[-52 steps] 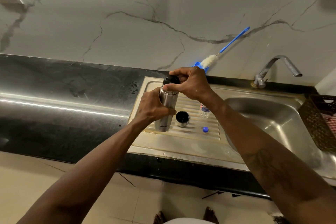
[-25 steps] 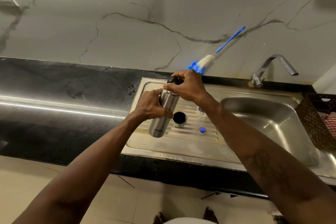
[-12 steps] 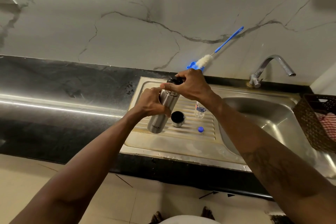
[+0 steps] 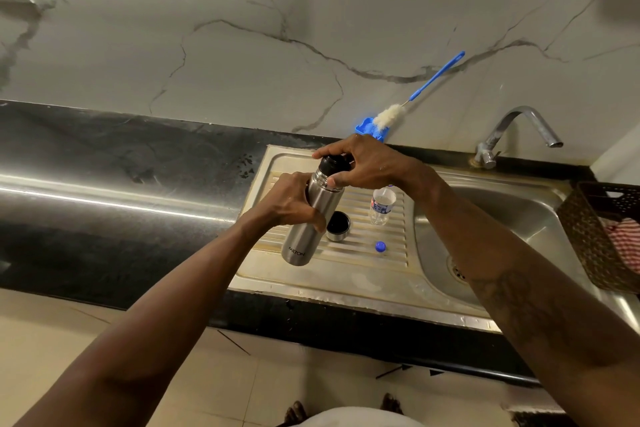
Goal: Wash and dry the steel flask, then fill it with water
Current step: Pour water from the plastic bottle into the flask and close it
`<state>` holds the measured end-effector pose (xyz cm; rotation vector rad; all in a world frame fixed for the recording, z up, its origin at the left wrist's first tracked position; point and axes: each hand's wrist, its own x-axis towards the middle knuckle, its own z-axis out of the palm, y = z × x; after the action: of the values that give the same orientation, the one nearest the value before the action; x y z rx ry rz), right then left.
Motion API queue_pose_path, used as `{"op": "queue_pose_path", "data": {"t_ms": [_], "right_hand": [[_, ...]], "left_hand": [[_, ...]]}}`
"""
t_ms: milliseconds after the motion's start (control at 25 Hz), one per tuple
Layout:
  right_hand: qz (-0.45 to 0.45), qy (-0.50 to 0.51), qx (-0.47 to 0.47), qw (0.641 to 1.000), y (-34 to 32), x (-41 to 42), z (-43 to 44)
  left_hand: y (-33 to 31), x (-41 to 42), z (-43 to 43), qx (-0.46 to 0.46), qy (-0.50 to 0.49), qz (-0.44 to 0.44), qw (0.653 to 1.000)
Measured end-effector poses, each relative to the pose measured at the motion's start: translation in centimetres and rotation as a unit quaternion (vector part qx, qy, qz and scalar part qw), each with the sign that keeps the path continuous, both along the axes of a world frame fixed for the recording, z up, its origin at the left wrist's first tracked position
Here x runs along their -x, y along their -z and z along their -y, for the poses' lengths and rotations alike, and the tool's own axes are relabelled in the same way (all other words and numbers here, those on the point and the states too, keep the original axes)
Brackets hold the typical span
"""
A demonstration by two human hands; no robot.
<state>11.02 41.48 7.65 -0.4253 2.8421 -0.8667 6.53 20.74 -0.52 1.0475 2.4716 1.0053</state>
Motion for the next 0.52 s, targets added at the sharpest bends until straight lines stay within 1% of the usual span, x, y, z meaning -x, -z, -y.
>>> {"op": "queue_pose_path", "data": {"t_ms": [40, 120, 200, 280, 320, 400, 520], "right_hand": [[-0.005, -0.005, -0.027, 1.000, -0.2, 0.0, 0.0], [-0.016, 0.010, -0.045, 0.999, -0.5, 0.0, 0.2], [-0.058, 0.074, -0.054, 0.994, -0.3, -0.2, 0.8], [-0.102, 0.139, -0.101, 0.980, 0.0, -0.2, 1.7], [-0.107, 0.151, -0.114, 0.976, 0.2, -0.1, 2.1], [-0.072, 0.134, -0.087, 0.985, 0.2, -0.1, 2.0], [0.000, 0.059, 0.033, 0.998, 0.0, -0.2, 0.6]], "left_hand": [[0.2, 0.0, -0.1, -0.002, -0.004, -0.010, 1.000], [0.6, -0.1, -0.3, -0.009, -0.017, -0.033, 0.999], [0.9, -0.3, -0.6, -0.026, -0.029, -0.053, 0.998], [1.0, -0.5, -1.0, -0.028, -0.037, -0.072, 0.996], [1.1, -0.6, -1.1, -0.024, -0.039, -0.073, 0.996], [1.1, -0.4, -0.9, -0.021, -0.035, -0.052, 0.998], [0.9, 0.2, -0.2, -0.013, -0.006, -0.013, 1.000]]}}
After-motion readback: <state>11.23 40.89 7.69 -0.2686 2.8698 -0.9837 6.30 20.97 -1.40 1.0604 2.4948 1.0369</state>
